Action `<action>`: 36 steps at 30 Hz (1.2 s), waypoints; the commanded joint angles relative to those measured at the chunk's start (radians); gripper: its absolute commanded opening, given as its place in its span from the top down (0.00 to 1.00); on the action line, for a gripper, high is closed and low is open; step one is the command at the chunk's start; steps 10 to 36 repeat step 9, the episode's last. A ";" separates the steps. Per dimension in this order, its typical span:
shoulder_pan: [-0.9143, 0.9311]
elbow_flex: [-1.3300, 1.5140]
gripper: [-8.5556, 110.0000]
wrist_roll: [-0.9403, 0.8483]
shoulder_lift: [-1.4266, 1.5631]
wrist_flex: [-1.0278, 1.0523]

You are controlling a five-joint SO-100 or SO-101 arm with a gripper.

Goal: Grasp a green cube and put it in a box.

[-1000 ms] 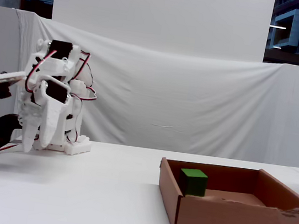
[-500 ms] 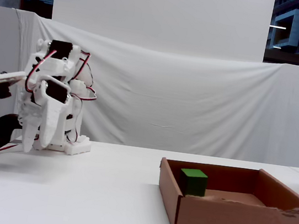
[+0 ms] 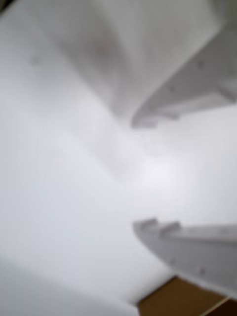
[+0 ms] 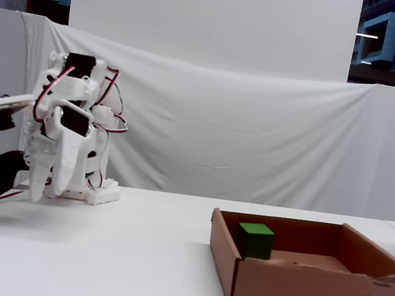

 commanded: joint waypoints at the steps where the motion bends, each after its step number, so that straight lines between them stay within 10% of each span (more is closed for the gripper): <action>1: 0.003 -0.006 0.72 0.006 0.008 0.006; 36: 0.031 -0.006 0.72 0.006 0.008 0.006</action>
